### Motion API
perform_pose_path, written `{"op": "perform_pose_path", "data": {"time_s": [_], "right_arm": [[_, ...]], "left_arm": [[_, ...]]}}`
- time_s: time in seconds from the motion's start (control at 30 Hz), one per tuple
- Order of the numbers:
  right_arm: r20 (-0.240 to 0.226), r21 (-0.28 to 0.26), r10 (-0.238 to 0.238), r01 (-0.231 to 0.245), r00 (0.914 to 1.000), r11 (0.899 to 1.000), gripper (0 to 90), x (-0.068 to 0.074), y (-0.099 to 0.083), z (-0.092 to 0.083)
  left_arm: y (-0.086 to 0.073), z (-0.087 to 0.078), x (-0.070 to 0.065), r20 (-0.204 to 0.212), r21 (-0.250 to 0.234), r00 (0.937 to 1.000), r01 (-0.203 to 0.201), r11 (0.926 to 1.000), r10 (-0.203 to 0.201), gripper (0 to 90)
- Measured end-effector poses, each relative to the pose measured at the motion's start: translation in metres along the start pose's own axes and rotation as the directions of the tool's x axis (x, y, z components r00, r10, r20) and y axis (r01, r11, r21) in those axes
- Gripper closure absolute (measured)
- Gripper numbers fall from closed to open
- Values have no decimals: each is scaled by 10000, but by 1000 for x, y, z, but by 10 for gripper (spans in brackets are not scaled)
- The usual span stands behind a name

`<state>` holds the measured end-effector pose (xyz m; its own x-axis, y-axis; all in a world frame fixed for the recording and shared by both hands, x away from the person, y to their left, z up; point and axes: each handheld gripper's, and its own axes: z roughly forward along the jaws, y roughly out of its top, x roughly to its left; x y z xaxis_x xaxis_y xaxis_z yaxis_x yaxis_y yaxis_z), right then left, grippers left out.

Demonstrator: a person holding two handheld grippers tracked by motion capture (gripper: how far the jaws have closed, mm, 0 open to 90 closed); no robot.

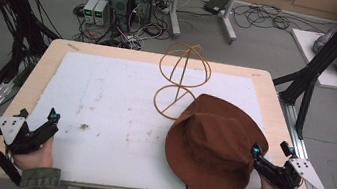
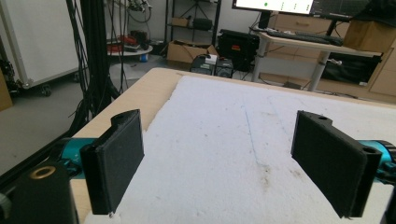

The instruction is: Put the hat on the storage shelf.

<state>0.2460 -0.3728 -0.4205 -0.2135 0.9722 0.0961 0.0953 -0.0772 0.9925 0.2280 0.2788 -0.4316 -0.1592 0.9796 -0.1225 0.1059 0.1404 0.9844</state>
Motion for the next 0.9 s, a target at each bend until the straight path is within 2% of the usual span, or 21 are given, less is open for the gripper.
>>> {"op": "perform_pose_path", "data": {"time_s": [0.07,0.13,0.2,0.27,0.33,0.4,0.47,0.5,0.57,0.63,0.67,0.73,0.77,0.83,0.87,0.9], "right_arm": [[-177,-3,13,-13,9998,10000,34,-1,3,0],[-665,212,128,-114,9977,9997,34,-1,7,1],[-1311,542,-90,162,9913,9984,34,-2,12,4],[-2006,1137,-487,726,9785,9909,34,-1,16,9],[-2729,1713,-1014,1521,9567,9734,34,1,17,13],[-3487,2326,-1445,2349,9260,9438,34,3,17,18],[-4119,2925,-1796,3163,8934,9025,35,7,16,22],[-4322,3103,-1966,3498,8801,8839,35,10,15,24],[-4681,3308,-2185,3991,8562,8552,35,13,15,28],[-4991,3587,-2335,4443,8345,8210,42,14,16,30],[-5065,3765,-2374,4603,8289,8040,42,14,17,30],[-5164,3977,-2428,4811,8212,7812,43,11,18,32],[-5104,4137,-2440,4841,8246,7710,43,10,19,33],[-5121,4476,-2444,4986,8234,7423,44,8,18,36],[-5150,4682,-2409,5054,8226,7248,48,8,17,38],[-5164,4954,-2365,5124,8230,7015,49,8,15,40]], "left_arm": [[0,0,0,-8,13,10000,14,10000,-14,171],[0,-1,1,-19,34,10000,1,10000,-1,171],[0,0,1,-31,19,10000,27,10000,-27,171],[0,0,2,-39,29,10000,40,10000,-40,171],[0,-1,2,-75,48,10000,30,10000,-30,172],[0,-1,3,-73,102,10000,20,9999,-19,173],[-1,-1,3,-102,132,9999,68,9999,-66,173],[-1,-1,4,-115,144,9999,107,9998,-105,174],[-1,-1,5,-138,177,9998,141,9997,-139,175],[-1,-2,6,-192,179,9997,175,9997,-171,177],[-1,-2,7,-203,173,9996,214,9996,-211,177],[-1,-3,9,-265,173,9992,290,9994,-286,177],[-1,-3,10,-268,194,9992,318,9993,-312,178],[-1,-3,11,-302,173,9988,392,9991,-387,178],[-1,-4,11,-311,182,9987,397,9990,-391,178],[-1,-4,10,-292,207,9989,374,9991,-368,178]]}}
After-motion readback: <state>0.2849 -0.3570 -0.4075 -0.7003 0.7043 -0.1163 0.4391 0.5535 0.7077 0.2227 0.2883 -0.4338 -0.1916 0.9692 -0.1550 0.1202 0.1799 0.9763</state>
